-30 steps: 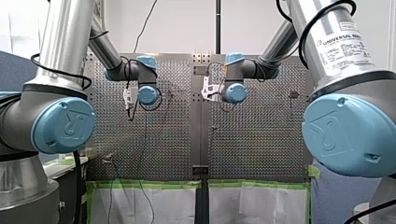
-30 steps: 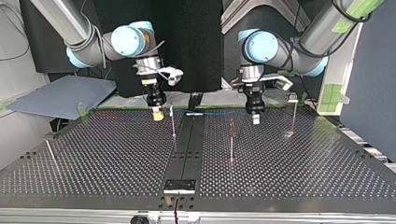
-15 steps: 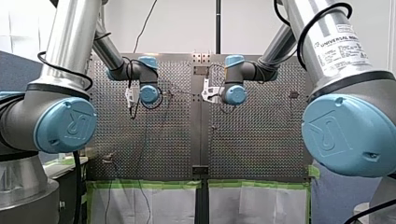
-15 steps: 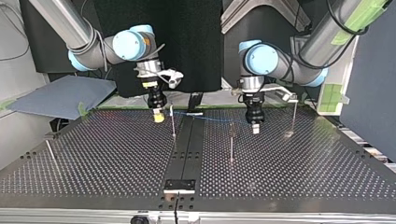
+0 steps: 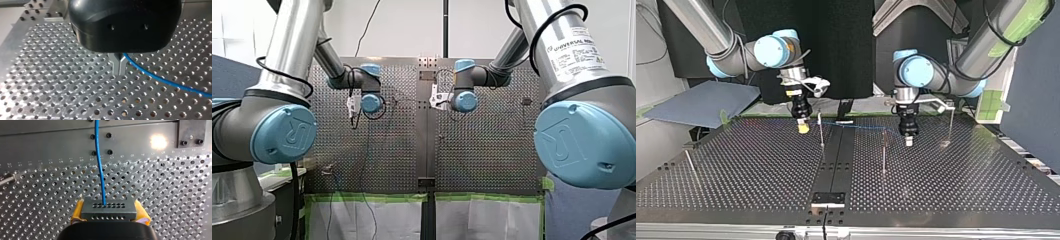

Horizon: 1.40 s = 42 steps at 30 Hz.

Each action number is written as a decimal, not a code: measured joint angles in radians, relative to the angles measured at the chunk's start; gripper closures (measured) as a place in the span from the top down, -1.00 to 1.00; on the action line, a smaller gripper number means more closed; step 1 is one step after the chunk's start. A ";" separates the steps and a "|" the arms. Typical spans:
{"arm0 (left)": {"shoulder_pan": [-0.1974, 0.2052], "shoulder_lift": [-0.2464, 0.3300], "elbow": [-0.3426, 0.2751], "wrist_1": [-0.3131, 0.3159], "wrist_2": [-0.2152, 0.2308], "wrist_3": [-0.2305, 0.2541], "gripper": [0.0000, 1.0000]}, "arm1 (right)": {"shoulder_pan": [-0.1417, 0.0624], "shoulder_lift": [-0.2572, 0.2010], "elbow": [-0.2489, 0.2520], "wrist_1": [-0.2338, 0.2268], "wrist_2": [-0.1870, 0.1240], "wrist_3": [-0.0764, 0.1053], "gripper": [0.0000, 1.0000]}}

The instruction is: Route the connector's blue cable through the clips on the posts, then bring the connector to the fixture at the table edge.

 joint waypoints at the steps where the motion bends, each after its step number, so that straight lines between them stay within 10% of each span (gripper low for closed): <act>1: 0.001 -0.002 0.003 0.001 0.002 -0.002 -1.00 | -0.001 0.000 0.000 0.000 -0.001 0.000 -1.00; 42: 0.064 -0.009 0.067 -0.028 0.077 -0.046 -1.00 | -0.068 0.045 -0.090 0.050 -0.053 -0.008 -1.00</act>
